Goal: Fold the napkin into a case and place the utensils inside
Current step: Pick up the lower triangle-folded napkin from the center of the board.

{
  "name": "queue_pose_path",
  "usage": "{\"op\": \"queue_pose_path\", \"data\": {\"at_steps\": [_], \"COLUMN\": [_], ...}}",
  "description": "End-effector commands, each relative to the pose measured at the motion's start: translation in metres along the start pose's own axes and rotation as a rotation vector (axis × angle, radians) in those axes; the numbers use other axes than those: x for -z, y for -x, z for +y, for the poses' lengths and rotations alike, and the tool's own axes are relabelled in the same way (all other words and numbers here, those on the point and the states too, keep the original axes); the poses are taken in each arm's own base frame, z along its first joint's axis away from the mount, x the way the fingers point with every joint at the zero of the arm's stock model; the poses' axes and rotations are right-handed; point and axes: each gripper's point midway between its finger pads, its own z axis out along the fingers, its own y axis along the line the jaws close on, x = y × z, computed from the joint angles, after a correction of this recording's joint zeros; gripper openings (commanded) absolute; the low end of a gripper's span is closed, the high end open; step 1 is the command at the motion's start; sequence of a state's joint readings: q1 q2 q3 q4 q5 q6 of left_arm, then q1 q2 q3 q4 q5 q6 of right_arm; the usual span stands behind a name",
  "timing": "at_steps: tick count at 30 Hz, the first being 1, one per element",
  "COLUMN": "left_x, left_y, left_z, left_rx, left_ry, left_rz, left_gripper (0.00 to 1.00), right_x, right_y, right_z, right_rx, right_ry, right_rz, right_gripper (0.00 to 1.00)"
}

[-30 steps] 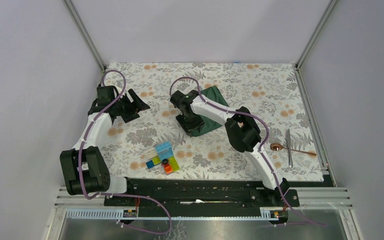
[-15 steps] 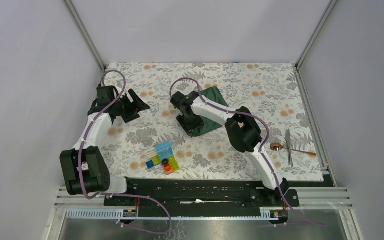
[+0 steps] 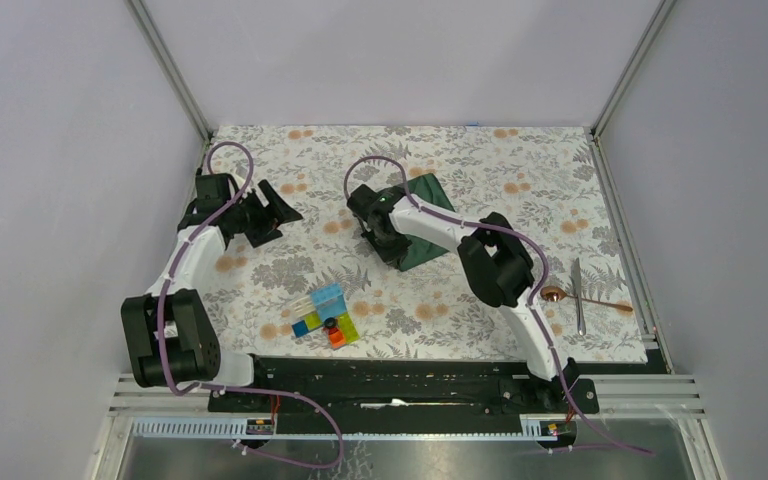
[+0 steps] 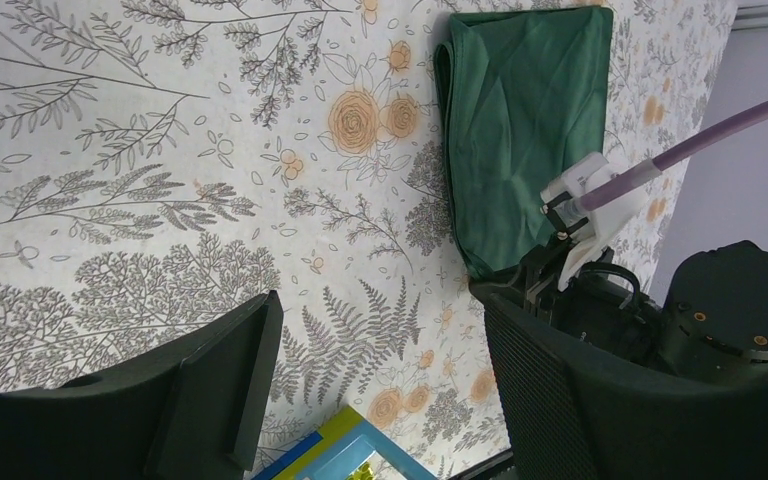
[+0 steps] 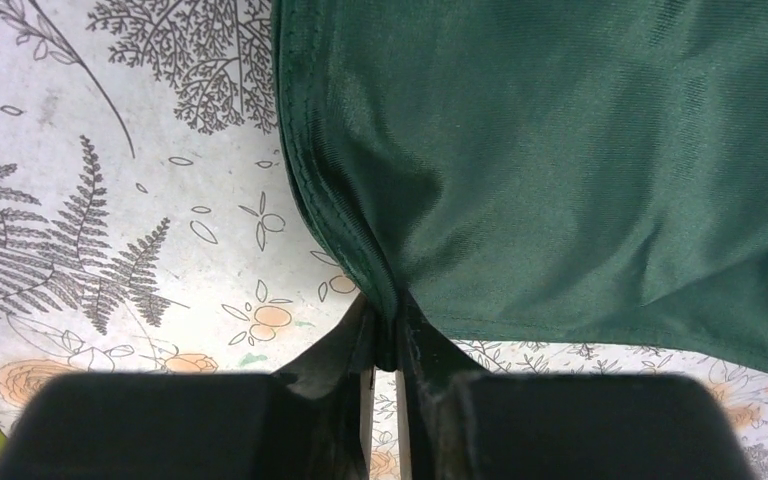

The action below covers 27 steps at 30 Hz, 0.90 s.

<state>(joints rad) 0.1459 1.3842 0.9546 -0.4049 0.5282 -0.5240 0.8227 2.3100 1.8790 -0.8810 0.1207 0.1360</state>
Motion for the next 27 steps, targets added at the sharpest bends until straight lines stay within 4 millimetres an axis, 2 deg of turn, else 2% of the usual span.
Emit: {"op": "queue_pose_path", "data": {"at_steps": [1,2,6,10,13,15,20,27], "left_x": [-0.011,-0.016,-0.034,-0.055,-0.075,-0.093,-0.132,-0.171], "left_y": [-0.003,-0.008,-0.024,-0.033,-0.028,-0.033,-0.033,-0.028], "left_z": [-0.008,-0.01,-0.025,-0.04,-0.051,-0.063,-0.075,-0.074], "left_rx": [0.006,0.026,0.13,0.218,0.291,0.292,0.29,0.316], "left_ry": [-0.079,-0.102,-0.214,-0.254,-0.282,-0.282,-0.263,-0.255], "left_rz": [0.028,0.051,0.133,0.159,0.144,0.153,0.146,0.138], "left_gripper": [0.8,0.8,0.82,0.85,0.86,0.86,0.87,0.87], "right_x": [-0.023,-0.017,0.01,0.036,0.048,0.051,0.06,0.07], "right_y": [0.005,0.009,0.031,0.037,0.038,0.035,0.034,0.031], "right_z": [0.0,0.001,0.003,0.003,0.005,0.002,-0.009,-0.02], "right_rx": [-0.031,-0.039,-0.142,-0.234,-0.275,-0.315,-0.38,-0.41], "right_ry": [0.035,0.062,0.23,0.396,0.497,0.541,0.617,0.655], "right_rz": [-0.036,-0.057,-0.184,-0.279,-0.304,-0.31,-0.343,-0.371], "right_gripper": [0.03,0.0,0.0,0.0,0.0,0.0,0.0,0.0]}}
